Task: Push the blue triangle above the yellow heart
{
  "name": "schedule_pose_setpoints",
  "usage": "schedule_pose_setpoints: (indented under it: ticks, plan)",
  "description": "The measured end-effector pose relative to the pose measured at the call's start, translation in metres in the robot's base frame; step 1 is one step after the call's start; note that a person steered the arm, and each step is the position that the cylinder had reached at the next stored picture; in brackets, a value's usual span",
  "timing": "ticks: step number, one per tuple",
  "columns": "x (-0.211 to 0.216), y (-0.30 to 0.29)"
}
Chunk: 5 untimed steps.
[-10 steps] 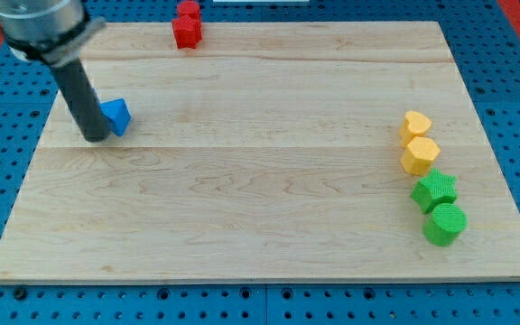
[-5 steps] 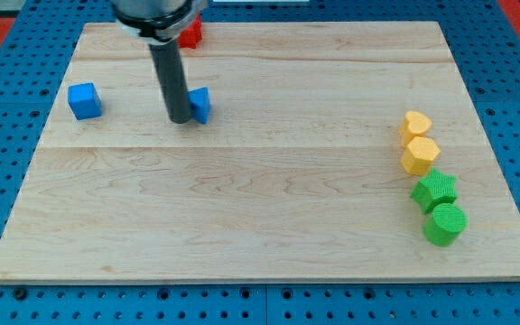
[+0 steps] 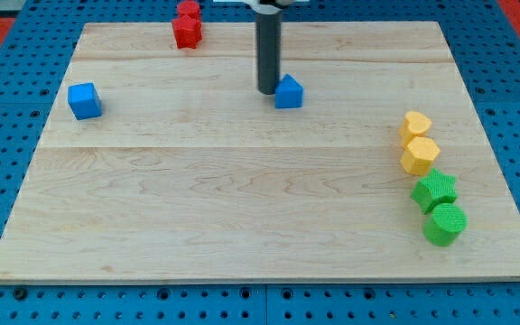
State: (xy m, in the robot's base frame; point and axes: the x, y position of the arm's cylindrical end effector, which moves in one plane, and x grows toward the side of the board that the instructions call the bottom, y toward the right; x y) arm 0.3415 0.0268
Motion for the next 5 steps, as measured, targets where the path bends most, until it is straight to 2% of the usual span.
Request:
schedule_pose_setpoints:
  ticks: [2,5]
  plan:
    - [0.022,0.063]
    - [0.039,0.081]
